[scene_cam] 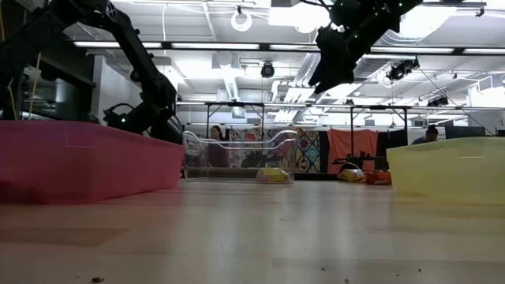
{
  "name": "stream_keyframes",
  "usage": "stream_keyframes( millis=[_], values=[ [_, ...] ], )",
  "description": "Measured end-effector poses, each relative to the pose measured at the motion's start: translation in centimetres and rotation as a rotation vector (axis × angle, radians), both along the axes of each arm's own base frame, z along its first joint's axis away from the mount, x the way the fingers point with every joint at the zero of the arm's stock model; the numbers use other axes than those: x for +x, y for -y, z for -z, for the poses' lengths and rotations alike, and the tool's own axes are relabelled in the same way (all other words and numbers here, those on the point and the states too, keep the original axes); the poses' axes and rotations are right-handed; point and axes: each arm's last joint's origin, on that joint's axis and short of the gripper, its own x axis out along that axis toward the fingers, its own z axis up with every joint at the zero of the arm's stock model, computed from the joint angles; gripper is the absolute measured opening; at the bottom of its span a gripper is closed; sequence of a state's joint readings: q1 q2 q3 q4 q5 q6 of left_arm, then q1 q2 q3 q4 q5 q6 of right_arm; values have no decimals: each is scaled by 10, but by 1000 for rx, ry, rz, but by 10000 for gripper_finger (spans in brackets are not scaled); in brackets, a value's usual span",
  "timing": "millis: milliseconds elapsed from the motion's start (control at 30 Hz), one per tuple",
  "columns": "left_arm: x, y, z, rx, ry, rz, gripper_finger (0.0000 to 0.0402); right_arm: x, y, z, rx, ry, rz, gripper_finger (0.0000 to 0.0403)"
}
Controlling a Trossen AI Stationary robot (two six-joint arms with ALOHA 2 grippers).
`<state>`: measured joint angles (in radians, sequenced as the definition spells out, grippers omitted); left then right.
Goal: Sort candy
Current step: Put the red candy into the red bin
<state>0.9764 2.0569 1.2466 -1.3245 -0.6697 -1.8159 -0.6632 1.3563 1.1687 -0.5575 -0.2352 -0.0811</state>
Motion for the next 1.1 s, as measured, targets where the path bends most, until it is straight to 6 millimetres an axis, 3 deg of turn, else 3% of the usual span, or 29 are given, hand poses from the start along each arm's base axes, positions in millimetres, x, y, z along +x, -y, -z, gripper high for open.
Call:
stream_keyframes(
  millis=[100, 167, 367, 600, 733, 867, 967, 1100],
  values=[
    [-6, 10, 5, 16, 11, -29, 0, 0, 0, 0, 2, 0, 2, 236],
    [-6, 10, -2, 66, 23, -16, 0, 0, 0, 0, 3, -1, 2, 236],
    [-8, 5, -15, -72, 37, 210, 0, 0, 0, 0, -9, -3, -8, 236],
    [24, 44, -55, -48, 6, 446, 0, 1, 1, -2, -28, 17, -22, 236],
    [54, 90, -86, 29, 65, 655, 0, 5, 2, -6, -46, 79, -49, 236],
    [74, 154, -120, 117, 176, 902, 0, 10, 1, -13, -14, 185, -87, 236],
    [75, 205, -146, 187, 293, 1097, 0, 16, -3, -17, 3, 247, -117, 236],
    [57, 253, -177, 293, 428, 1302, 0, 27, -13, -24, 8, 326, -154, 236]
  ],
)
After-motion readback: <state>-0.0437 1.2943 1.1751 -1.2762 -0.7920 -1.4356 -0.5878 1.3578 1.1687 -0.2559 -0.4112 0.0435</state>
